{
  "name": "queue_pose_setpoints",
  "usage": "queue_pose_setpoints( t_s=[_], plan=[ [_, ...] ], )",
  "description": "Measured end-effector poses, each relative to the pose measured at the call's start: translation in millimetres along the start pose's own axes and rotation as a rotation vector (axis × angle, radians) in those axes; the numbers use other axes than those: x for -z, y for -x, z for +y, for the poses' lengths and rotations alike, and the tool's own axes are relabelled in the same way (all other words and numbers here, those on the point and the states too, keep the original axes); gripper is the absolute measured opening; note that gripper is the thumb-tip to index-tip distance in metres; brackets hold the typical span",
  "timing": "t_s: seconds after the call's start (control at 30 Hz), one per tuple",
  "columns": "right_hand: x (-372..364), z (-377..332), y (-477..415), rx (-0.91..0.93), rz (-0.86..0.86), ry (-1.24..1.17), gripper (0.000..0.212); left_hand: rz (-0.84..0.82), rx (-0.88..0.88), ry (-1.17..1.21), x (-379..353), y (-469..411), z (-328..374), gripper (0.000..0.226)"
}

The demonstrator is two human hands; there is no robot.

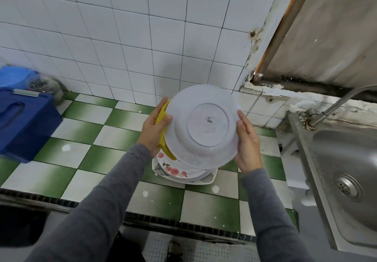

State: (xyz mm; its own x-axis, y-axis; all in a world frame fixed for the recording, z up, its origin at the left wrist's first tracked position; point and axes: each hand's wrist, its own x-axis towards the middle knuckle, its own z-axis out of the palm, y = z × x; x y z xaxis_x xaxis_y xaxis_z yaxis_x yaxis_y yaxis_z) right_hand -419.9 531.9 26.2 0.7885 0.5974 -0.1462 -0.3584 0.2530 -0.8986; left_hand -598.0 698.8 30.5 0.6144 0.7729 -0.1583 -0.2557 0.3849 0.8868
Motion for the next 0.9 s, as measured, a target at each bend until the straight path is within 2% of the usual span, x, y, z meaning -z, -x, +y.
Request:
queue_pose_setpoints(
  t_s=[0.1,0.17,0.27,0.37,0.47,0.57,0.6,0.7,0.77,0.9],
  plan=[
    [-3.9,-4.4,1.9,-0.051,0.017,-0.082,0.03,0.076,0.014,0.032,1.9,1.4,-6.6,0.053],
    [-7.2,-7.7,5.2,-0.081,0.02,-0.151,0.029,0.183,-0.028,0.009,4.1,2.2,-9.9,0.059],
    [-16.9,-14.7,13.3,-0.095,0.005,-0.25,0.031,0.44,-0.123,-0.101,11.7,2.0,-8.2,0.067],
    [-34.7,-24.8,23.3,-0.097,-0.033,-0.317,0.032,0.533,-0.202,-0.222,11.8,1.3,5.1,0.069],
    [-61.5,-28.1,32.3,-0.082,-0.07,-0.222,0.035,0.476,-0.238,-0.266,-4.3,2.4,23.1,0.052],
    [-94.7,-23.5,40.9,-0.048,-0.105,-0.083,0.034,0.285,-0.321,-0.405,-29.3,6.6,35.6,0.032],
    [-108.1,-22.9,44.2,-0.034,-0.121,-0.043,0.033,0.185,-0.352,-0.457,-35.7,7.7,36.0,0.031],
    [-137.6,-23.0,52.2,0.043,-0.161,0.017,0.033,-0.082,-0.528,-0.745,-47.3,10.1,24.5,0.046],
    [-149.0,-25.4,55.5,0.09,-0.173,0.032,0.035,-0.104,-0.581,-0.874,-43.9,2.7,29.3,0.054],
    [-158.0,-31.1,64.0,0.083,-0.186,0.027,0.04,-0.04,-0.504,-0.782,-29.9,-18.5,61.4,0.046]
  ],
)
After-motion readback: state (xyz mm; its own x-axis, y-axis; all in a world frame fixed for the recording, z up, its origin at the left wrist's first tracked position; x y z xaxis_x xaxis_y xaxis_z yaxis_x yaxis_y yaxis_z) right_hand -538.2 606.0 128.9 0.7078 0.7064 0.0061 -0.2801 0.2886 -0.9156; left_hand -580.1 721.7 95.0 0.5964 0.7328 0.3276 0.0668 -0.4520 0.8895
